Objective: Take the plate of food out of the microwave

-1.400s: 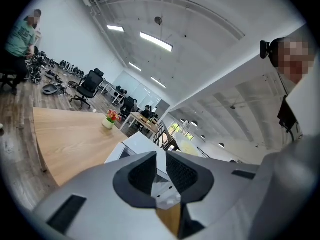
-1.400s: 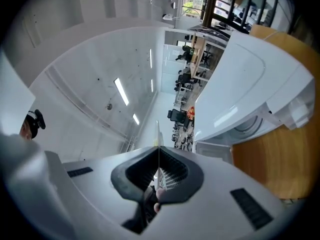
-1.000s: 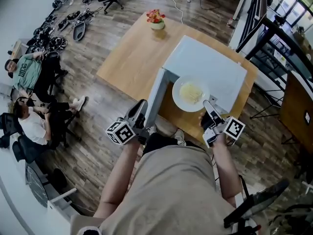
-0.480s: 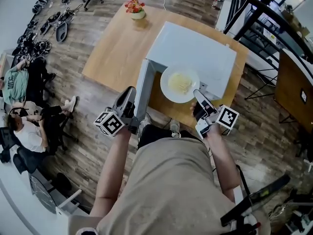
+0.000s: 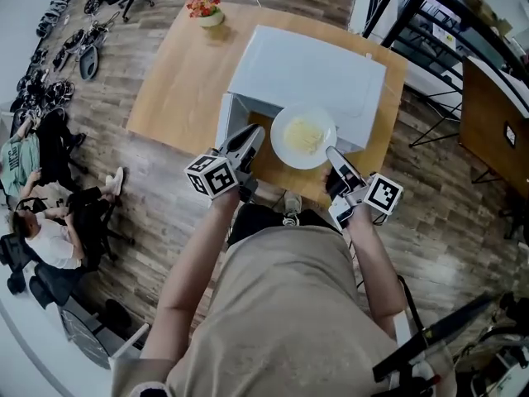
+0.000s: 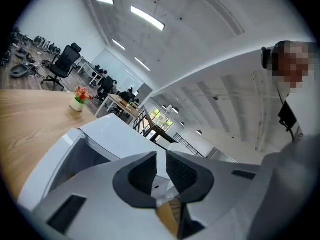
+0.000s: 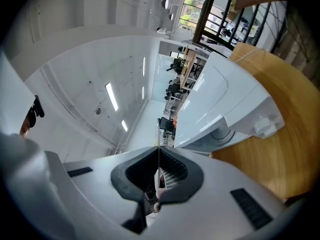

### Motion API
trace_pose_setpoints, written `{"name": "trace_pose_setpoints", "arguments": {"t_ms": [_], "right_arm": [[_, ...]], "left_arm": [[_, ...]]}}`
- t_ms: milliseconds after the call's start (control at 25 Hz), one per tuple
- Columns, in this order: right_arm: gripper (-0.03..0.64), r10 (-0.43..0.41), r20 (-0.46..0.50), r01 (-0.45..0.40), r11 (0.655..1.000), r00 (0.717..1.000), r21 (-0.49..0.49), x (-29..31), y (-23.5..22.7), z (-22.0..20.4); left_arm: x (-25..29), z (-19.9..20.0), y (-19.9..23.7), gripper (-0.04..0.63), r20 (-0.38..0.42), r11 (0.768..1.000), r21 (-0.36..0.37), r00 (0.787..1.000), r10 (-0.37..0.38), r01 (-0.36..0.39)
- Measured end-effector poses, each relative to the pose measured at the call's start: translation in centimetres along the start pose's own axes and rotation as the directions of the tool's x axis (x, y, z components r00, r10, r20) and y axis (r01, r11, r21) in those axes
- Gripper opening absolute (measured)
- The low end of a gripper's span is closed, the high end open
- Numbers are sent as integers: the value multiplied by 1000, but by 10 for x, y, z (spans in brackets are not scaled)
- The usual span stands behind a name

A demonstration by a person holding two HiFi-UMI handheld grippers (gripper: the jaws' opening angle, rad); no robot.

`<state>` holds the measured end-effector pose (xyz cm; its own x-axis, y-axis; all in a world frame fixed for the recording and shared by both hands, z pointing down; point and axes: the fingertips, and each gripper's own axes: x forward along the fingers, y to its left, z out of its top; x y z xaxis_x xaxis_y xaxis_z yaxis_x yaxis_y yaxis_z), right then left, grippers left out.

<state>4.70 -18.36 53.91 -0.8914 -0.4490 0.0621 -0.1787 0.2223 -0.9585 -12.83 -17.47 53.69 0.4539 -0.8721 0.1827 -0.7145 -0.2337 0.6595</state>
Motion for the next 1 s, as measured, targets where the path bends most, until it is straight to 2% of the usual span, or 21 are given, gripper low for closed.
{"name": "trace_pose_setpoints", "arguments": {"t_ms": [200, 400, 680, 1000], "right_arm": [[14, -34, 44, 33, 999, 998, 27, -26, -15, 6], [14, -63, 72, 61, 998, 995, 22, -44, -25, 14], [14, -108, 101, 104, 994, 989, 44, -68, -37, 18], [14, -112, 57, 110, 994, 992, 28, -56, -46, 16]], "left_arm": [[34, -40, -3, 38, -57, 999, -23, 998, -31, 30], [48, -63, 1, 38, -51, 998, -52, 998, -43, 40], [45, -93, -8, 38, -69, 997, -65, 997, -37, 32], [10, -116, -17, 38, -98, 999, -35, 995, -18, 15]]}}
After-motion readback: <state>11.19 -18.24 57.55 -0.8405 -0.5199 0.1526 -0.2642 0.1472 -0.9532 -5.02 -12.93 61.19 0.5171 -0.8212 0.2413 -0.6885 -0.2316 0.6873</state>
